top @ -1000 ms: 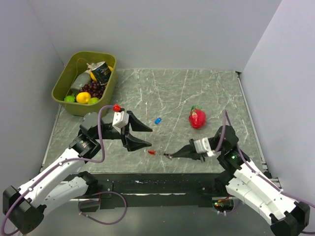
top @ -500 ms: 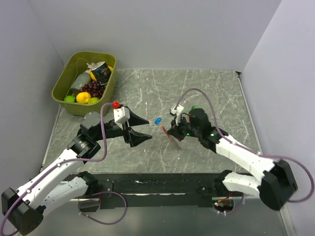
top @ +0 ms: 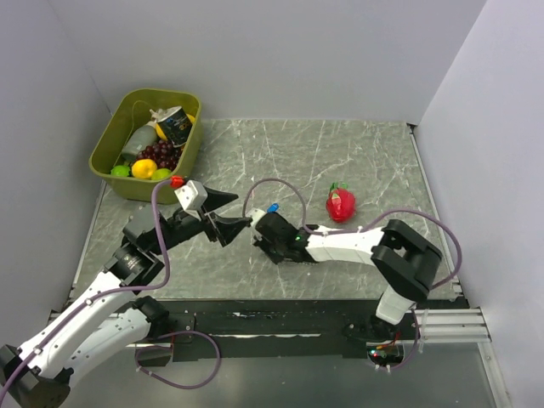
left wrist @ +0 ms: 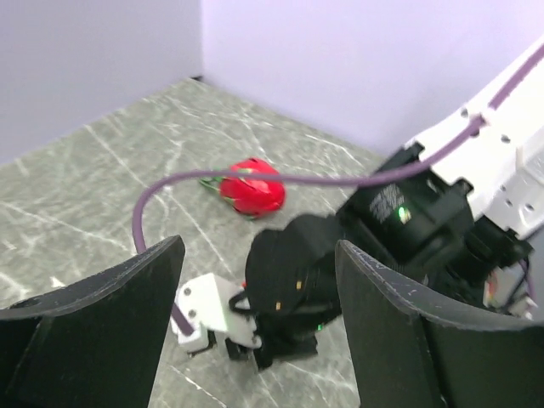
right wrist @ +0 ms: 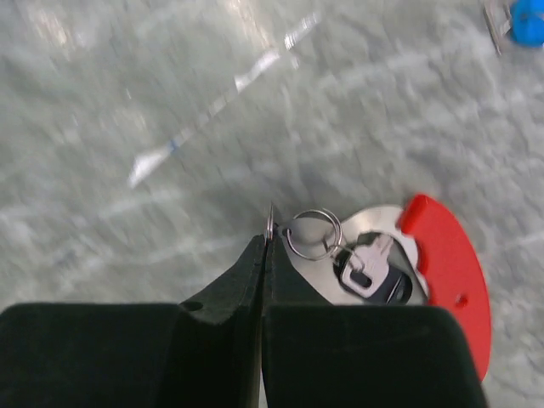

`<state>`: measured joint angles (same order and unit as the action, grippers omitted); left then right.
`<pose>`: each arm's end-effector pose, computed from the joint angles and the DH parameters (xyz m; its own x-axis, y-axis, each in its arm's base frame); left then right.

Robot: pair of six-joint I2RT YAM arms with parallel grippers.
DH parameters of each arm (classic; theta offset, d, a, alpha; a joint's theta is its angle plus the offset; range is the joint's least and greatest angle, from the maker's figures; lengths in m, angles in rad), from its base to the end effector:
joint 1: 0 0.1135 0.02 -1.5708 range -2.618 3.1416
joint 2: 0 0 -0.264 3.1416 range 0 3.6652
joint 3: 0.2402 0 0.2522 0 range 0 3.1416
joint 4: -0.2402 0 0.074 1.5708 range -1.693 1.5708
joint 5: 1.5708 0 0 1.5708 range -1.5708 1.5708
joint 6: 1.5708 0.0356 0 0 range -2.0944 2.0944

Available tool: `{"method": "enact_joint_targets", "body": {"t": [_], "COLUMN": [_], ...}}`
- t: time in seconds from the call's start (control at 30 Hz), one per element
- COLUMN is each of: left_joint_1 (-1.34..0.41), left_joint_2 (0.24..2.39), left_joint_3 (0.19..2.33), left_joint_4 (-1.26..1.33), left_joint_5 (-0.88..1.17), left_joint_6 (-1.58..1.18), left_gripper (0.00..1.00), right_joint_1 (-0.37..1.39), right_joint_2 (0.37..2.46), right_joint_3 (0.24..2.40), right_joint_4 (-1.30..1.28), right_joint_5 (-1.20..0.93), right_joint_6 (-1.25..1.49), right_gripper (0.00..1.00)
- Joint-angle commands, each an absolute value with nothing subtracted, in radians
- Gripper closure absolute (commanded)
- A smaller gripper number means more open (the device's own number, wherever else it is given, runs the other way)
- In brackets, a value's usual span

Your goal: Put the keys on the keyring

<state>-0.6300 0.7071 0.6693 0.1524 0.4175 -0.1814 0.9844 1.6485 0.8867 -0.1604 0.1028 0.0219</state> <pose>0.1306 -0.1131 0.3479 -0.0650 -0.1567 -0.9855 0.8665 0.4809 -0.1336 0.1830 0.2689 0.1638 -0.4583 -0.6504 -0.6057 -0.7844 0.6165 -0.0685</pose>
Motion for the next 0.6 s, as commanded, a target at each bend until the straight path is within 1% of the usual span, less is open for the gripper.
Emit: {"method": "enact_joint_targets", "body": {"t": [0.0,0.03,0.07,0.13,0.2,0.33,0.4,0.47,0.5,0.57], "left_joint_1": [-0.632,-0.632,-0.632,-0.632,-0.632,-0.632,-0.630,-0.621,-0.618,-0.600], "left_joint_2": [0.695,0.693,0.690,0.681,0.673,0.669,0.684,0.719,0.745,0.776], "left_joint_3": [0.666,0.666,0.666,0.658,0.646,0.629,0.627,0.630,0.629,0.617], "left_joint_4": [0.164,0.161,0.153,0.155,0.160,0.147,0.129,0.121,0.126,0.146], "left_joint_5": [0.328,0.318,0.314,0.304,0.281,0.181,0.130,0.112,0.107,0.118], "left_joint_6": [-0.201,-0.201,-0.199,-0.201,-0.202,-0.254,-0.279,-0.316,-0.328,-0.357], "left_gripper": [0.22,0.22,0.21,0.21,0.20,0.20,0.19,0.16,0.13,0.10], "right_joint_1": [0.999,0.999,0.997,0.997,0.993,0.960,0.899,0.803,0.766,0.714], "right_joint_2": [1.691,1.677,1.639,1.593,1.523,1.405,1.321,1.240,1.214,1.149], "right_joint_3": [0.928,0.920,0.899,0.873,0.838,0.781,0.727,0.671,0.651,0.594], "right_joint_4": [-0.195,-0.183,-0.169,-0.118,-0.077,-0.031,-0.005,0.064,0.090,0.155], "right_joint_5": [0.123,0.100,0.050,0.014,-0.041,-0.046,-0.104,-0.181,-0.252,-0.293], "right_joint_6": [0.109,0.113,0.121,0.129,0.140,0.179,0.219,0.273,0.290,0.327], "right_gripper": [1.00,1.00,0.74,0.01,0.00,0.00,0.00,0.00,0.00,0.00]}}
